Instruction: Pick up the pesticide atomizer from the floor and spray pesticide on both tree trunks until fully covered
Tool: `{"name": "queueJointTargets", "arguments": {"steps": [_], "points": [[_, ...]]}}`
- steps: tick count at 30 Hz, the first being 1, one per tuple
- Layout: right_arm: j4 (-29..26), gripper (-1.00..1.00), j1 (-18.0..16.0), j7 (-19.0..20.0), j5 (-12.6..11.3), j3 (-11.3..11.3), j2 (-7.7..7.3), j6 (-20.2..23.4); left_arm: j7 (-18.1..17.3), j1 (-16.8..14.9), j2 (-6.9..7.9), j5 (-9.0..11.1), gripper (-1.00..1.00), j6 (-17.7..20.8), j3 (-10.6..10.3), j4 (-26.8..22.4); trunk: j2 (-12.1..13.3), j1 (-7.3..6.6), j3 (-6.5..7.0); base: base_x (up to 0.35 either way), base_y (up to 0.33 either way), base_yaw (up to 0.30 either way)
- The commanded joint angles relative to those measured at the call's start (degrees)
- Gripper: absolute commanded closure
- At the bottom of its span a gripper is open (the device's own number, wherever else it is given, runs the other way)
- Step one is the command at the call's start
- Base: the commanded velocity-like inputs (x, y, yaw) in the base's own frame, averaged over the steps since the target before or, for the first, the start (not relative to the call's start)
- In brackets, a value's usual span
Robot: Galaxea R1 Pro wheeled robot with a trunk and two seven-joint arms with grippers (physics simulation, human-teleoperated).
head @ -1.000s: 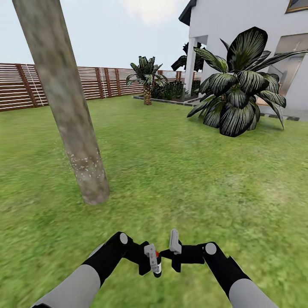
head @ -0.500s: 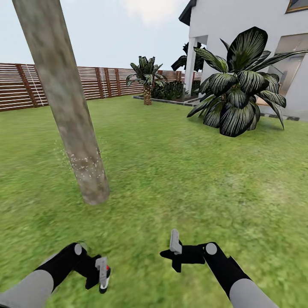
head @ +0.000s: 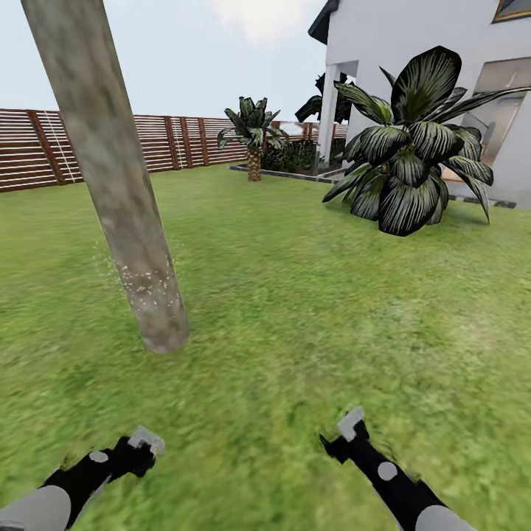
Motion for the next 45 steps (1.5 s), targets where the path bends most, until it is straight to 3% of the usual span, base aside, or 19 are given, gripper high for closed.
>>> {"name": "queueJointTargets", "arguments": {"steps": [1,2,4,5,6,8,12,17,29,32,34,38,45], "points": [[3.9,-1.0,0.0,-6.1,-0.1,-1.6,0.08,-1.4,3.0,0.8,-0.13,6.8,1.0,-0.4,-0.2,0.8,0.0,-0.01,-0.04,0.0,0.0,0.0],[6.9,-1.0,0.1,-11.1,-0.2,-2.5,0.1,-2.9,5.5,2.1,-0.17,12.9,1.0,-0.8,-0.2,1.1,0.0,-0.01,-0.04,0.0,0.0,0.0],[10.9,-1.0,0.8,-18.7,-2.0,-3.1,0.09,-6.3,9.5,4.5,-0.1,21.8,1.0,-4.9,-0.2,1.5,0.0,-0.01,-0.04,0.0,0.0,0.0],[11.7,-1.0,1.4,-20.8,-3.4,-3.2,0.07,-7.6,11.0,5.4,-0.06,23.9,1.0,-6.6,-0.1,1.5,0.0,-0.01,-0.04,0.0,0.0,0.0],[12.6,-1.0,2.6,-23.4,-7.8,-3.3,-0.09,-10.6,14.7,7.5,-0.01,26.4,1.0,-8.9,-0.2,1.6,0.0,-0.01,-0.04,0.0,0.0,0.0],[13.0,-1.0,4.9,-24.6,-13.3,-3.2,-0.08,-13.0,18.1,10.8,-0.18,27.6,1.0,-10.5,-0.3,1.7,0.0,-0.01,-0.04,0.0,0.0,0.0],[13.3,-1.0,6.2,-25.2,-15.6,-3.2,0.19,-13.9,19.3,15.8,-0.29,28.5,1.0,-14.6,-0.3,2.6,0.0,-0.01,-0.04,0.0,0.0,0.0],[13.3,-1.0,7.3,-25.1,-15.5,-3.2,0.08,-13.8,19.4,16.0,-2.56,28.7,1.0,-14.8,-0.2,2.8,0.0,-0.01,-0.04,0.0,0.0,0.0],[13.2,-1.0,7.4,-25.3,-15.7,-3.3,0.18,-13.8,19.0,16.0,-3.31,28.7,1.0,-14.9,-0.2,2.8,0.0,-0.01,-0.04,0.0,0.0,0.143],[13.2,-1.0,7.4,-25.3,-15.8,-3.3,0.32,-13.8,19.0,16.0,-3.35,29.7,1.0,-14.9,-0.1,2.9,0.0,-0.01,-0.08,-0.095,-0.013,0.279],[13.3,-1.0,7.4,-25.3,-15.8,-3.3,0.64,-13.8,19.0,16.0,-3.91,30.1,1.0,-15.0,-0.2,2.9,0.0,-0.01,-0.12,-0.264,-0.099,0.279],[13.3,-1.0,7.4,-25.5,-15.7,-3.3,2.63,-13.8,19.0,16.1,-4.84,30.2,1.0,-15.0,-0.1,3.3,0.0,-0.01,-0.16,-0.183,-0.212,0.28],[13.3,-1.0,7.5,-25.5,-15.6,-3.3,2.92,-13.8,19.0,16.3,-4.93,30.3,1.0,-15.0,-0.1,3.4,0.0,-0.01,-0.08,-0.042,-0.245,0.284]]}}
